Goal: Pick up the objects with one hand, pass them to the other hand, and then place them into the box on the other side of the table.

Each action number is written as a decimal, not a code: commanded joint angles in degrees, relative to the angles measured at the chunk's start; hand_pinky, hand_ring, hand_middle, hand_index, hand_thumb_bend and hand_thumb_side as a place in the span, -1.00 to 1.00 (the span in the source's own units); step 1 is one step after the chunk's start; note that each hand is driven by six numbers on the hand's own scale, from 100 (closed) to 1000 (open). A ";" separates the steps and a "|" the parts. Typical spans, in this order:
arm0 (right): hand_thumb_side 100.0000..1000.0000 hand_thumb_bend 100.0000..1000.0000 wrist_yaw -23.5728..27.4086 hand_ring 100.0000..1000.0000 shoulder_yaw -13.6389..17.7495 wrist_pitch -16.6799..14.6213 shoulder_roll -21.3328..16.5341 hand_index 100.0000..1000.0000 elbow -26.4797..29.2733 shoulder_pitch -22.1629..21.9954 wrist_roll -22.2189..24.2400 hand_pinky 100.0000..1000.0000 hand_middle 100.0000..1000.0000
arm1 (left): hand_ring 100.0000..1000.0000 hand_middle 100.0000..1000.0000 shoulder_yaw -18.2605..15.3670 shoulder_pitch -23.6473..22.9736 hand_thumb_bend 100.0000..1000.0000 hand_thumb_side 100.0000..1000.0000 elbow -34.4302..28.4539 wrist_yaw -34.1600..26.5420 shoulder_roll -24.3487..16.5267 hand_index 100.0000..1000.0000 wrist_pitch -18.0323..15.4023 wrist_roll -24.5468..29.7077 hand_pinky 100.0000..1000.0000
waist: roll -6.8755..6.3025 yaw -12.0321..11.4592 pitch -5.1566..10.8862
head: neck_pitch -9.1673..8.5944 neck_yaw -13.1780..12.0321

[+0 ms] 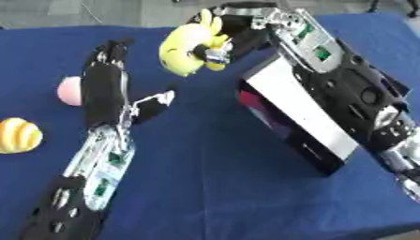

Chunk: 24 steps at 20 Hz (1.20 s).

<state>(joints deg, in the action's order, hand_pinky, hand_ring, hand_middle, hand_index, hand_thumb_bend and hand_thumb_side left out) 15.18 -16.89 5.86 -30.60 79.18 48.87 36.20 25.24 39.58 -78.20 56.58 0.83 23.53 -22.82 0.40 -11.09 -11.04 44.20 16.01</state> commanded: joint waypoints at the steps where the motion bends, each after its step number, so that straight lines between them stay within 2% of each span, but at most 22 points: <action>1: -1.00 -1.00 1.52 1.00 1.47 -0.10 -2.82 0.41 1.12 0.73 -1.31 1.00 0.24 | 0.51 0.18 -0.60 0.32 0.47 -0.55 -1.41 0.29 -1.28 0.58 0.18 0.19 0.49 | -0.42 0.39 2.54 | -0.08 -0.26; 14: -1.00 -1.00 2.95 1.00 4.42 -2.66 -8.63 0.41 2.56 -4.23 -6.12 1.00 0.26 | 0.50 0.18 -3.24 -2.99 0.45 -0.55 -4.38 -1.68 -7.29 0.58 2.99 -0.23 0.49 | -0.99 4.38 4.54 | -0.08 -2.61; 24: -1.00 -1.00 2.28 1.00 6.81 -4.26 -11.87 0.41 4.98 -10.27 -9.26 1.00 0.26 | 0.50 0.18 -4.52 -4.63 0.45 -0.54 -5.64 -2.92 -10.04 0.58 4.34 -0.46 0.50 | -1.66 6.19 5.36 | -0.08 -1.39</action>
<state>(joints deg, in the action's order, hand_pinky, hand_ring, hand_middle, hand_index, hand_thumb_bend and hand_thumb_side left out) 17.62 -11.20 1.88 -40.09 82.86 37.87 27.55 21.37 34.33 -82.54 53.93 -8.02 27.61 -23.17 -0.61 -4.94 -7.77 44.24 14.35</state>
